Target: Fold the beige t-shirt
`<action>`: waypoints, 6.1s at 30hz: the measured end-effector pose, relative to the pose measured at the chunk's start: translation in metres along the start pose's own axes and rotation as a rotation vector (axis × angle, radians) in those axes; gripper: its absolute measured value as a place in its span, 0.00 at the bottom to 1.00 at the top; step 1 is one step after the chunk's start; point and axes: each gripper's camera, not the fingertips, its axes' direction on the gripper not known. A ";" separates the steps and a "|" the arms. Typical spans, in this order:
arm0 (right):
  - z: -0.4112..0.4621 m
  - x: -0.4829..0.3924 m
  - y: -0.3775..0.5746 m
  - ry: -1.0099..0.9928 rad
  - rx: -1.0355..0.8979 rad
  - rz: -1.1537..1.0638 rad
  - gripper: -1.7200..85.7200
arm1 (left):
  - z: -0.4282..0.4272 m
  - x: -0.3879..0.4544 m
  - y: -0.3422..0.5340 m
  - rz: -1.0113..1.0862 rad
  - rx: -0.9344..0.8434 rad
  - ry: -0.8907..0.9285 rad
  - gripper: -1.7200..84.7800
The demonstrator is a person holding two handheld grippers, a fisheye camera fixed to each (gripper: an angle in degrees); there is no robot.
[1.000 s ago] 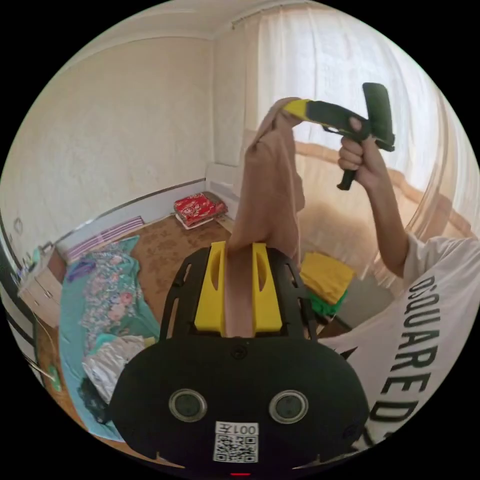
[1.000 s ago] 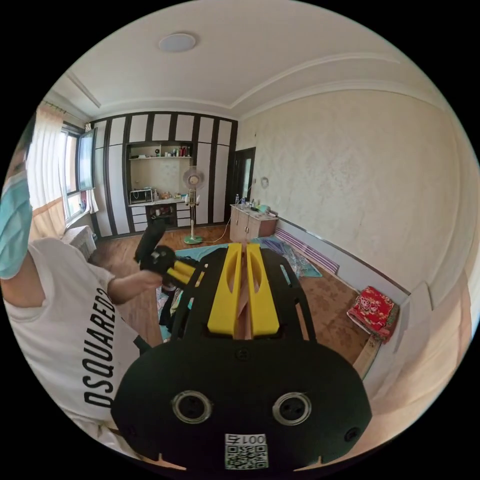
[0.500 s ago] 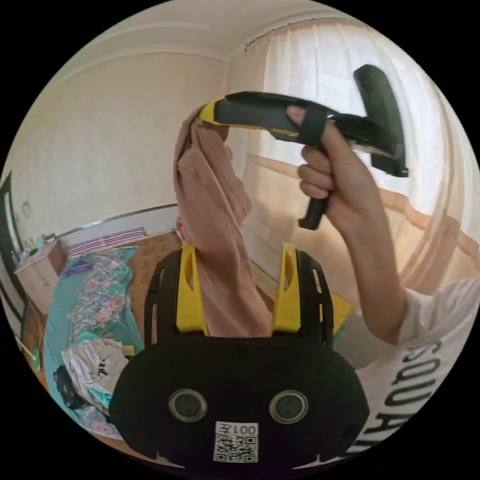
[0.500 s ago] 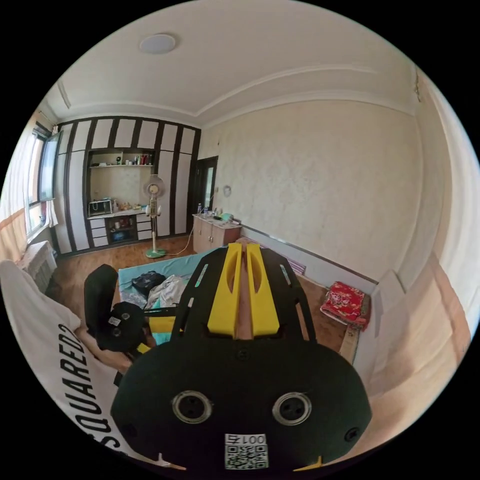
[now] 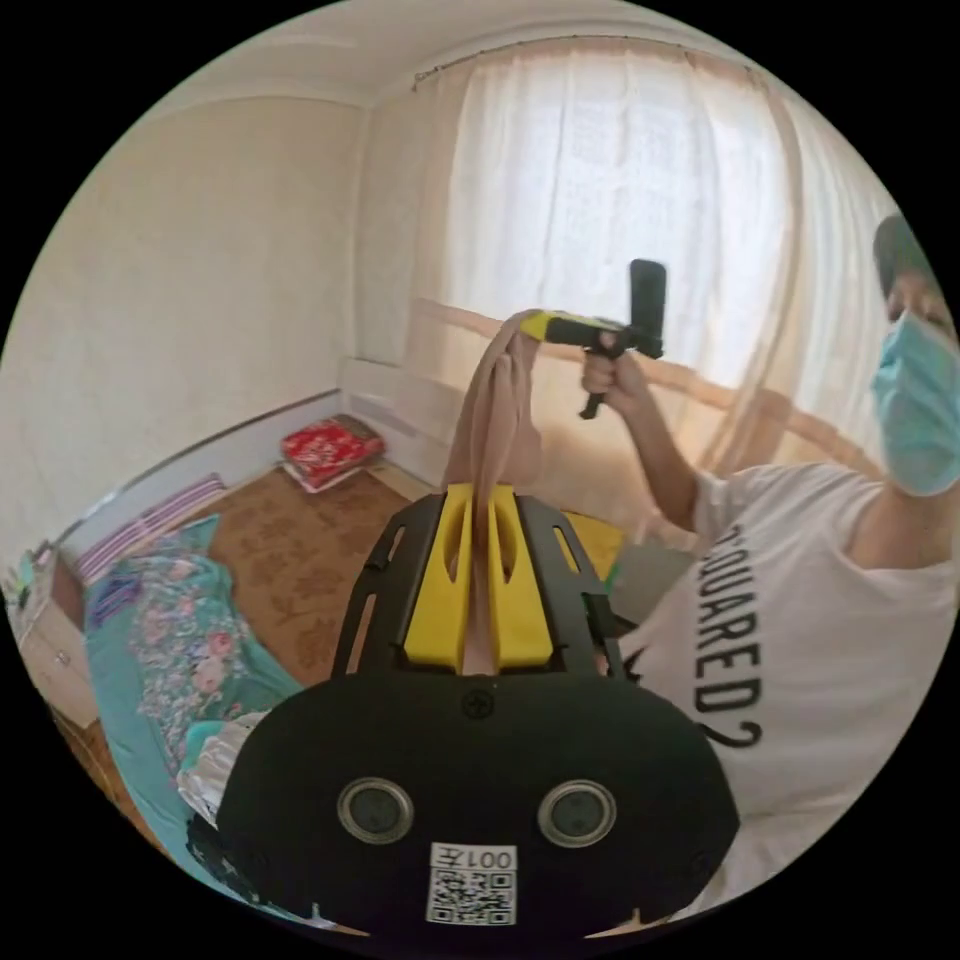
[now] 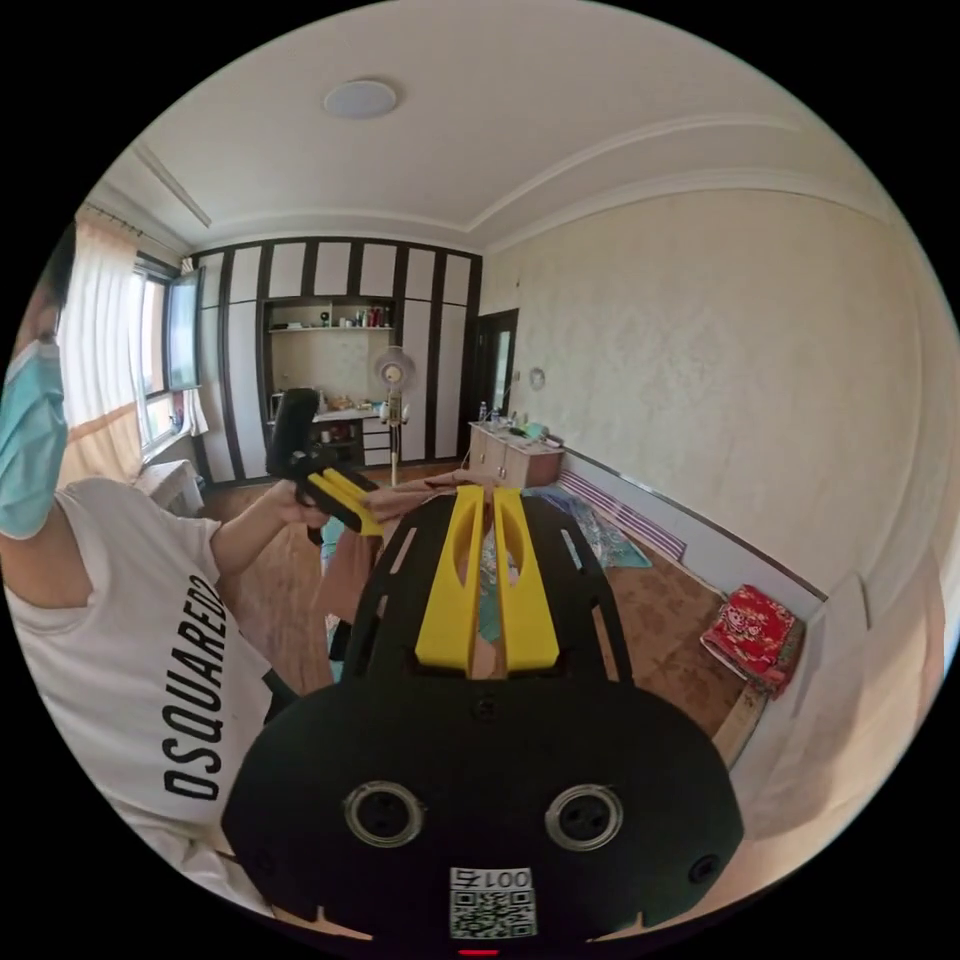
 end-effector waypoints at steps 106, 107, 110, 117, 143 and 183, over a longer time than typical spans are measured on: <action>0.983 0.528 0.448 0.097 -0.759 -0.138 0.09 | 0.977 -0.691 0.174 -0.893 -0.289 -0.068 0.01; 0.984 0.524 0.451 0.151 -0.750 -0.167 0.09 | 0.994 -0.699 0.185 -0.924 -0.317 -0.082 0.01; 0.953 0.516 0.464 0.218 -0.706 -0.164 0.10 | 1.025 -0.716 0.204 -0.979 -0.357 -0.096 0.01; 0.834 0.486 0.579 0.248 -0.971 0.180 0.13 | 1.061 -0.729 0.213 -1.040 -0.454 -0.161 0.05; 0.755 0.363 0.757 0.215 -1.151 0.645 0.03 | 1.172 -0.636 0.159 -0.942 -0.625 -0.132 0.02; 0.745 0.282 0.898 0.509 -1.004 0.553 0.03 | 1.280 -0.671 0.101 -0.500 -0.514 -0.233 0.02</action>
